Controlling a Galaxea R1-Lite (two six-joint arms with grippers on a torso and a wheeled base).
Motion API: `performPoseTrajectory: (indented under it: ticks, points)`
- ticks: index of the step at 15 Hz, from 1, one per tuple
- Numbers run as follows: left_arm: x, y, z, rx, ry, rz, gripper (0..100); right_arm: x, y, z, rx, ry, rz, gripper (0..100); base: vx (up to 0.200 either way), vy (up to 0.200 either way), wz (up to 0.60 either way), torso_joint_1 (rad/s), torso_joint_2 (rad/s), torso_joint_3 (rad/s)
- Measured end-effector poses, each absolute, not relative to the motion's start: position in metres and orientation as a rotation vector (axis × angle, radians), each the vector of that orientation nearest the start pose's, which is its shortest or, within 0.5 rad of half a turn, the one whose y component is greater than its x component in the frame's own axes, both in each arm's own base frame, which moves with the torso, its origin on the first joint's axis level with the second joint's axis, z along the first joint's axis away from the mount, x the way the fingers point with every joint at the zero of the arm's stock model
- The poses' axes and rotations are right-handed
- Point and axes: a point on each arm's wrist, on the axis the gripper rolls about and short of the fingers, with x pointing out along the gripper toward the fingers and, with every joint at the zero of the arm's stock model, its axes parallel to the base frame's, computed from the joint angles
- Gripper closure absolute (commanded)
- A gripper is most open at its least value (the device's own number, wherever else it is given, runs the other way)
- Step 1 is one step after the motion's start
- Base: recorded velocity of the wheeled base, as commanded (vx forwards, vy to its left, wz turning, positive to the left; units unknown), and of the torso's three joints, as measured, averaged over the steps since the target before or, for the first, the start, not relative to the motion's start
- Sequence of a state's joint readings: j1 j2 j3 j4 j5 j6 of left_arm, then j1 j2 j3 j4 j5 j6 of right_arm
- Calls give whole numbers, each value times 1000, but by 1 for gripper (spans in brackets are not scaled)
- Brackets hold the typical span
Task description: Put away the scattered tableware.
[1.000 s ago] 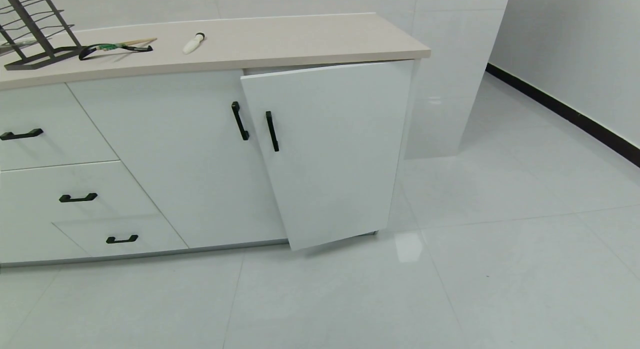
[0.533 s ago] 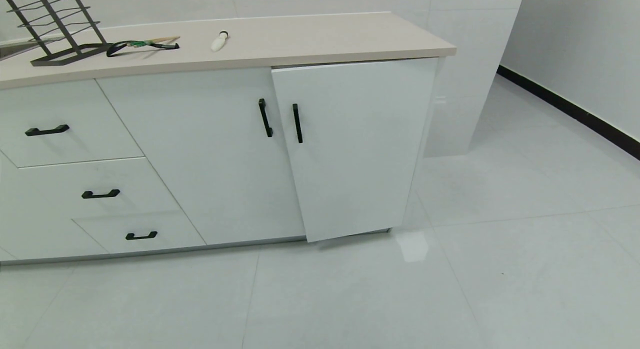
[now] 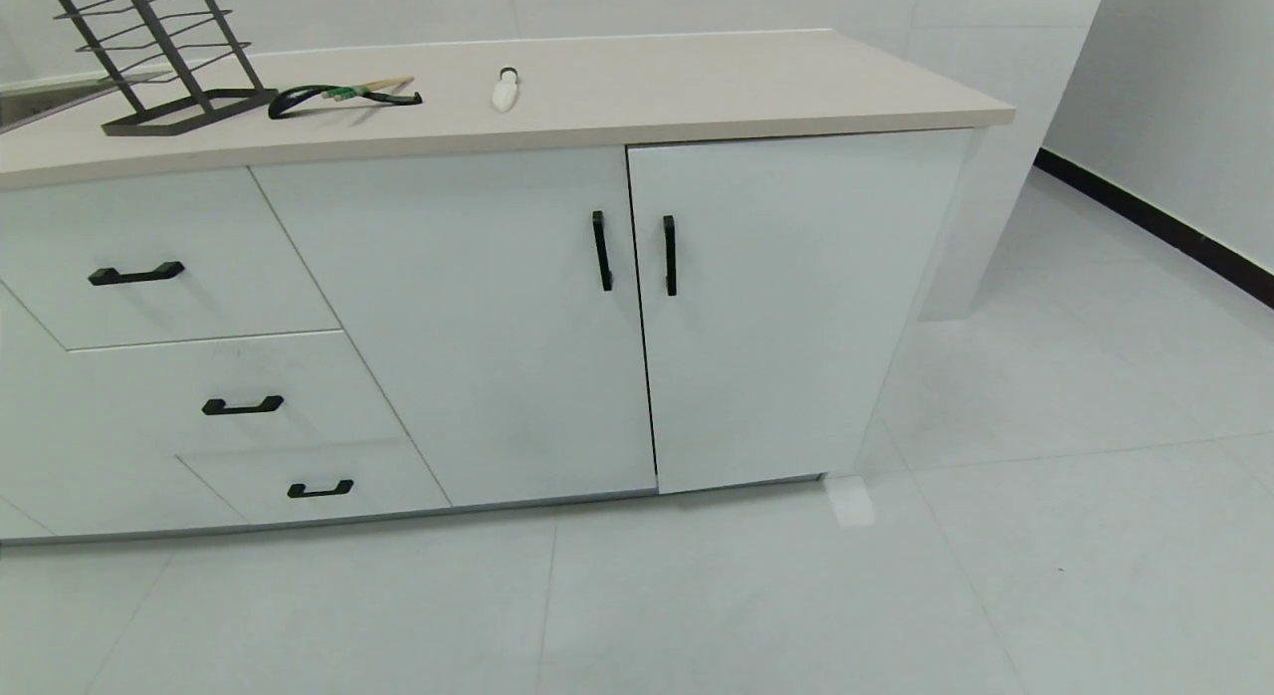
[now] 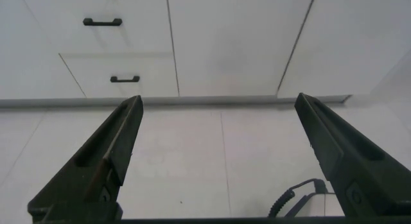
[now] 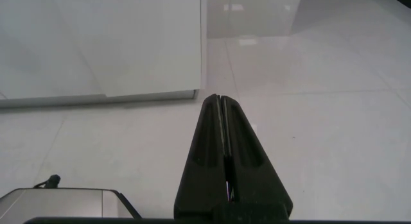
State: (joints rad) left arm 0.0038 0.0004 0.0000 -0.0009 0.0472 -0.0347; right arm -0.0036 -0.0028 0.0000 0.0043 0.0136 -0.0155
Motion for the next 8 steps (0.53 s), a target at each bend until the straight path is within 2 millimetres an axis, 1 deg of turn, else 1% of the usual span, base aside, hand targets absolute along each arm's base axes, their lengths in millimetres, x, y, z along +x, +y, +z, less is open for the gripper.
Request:
performPoseTrajectory:
  ticks: [1,8]
  points:
    - [-23,1,76,-34,-3,52,0,-23,0,75,-15,2,11,100,200,200,0,7,2,7]
    - [-23,1,76,-30,-2,51,0,-23,0,75,-15,2,10,100,0,200,0,2,0,-1]
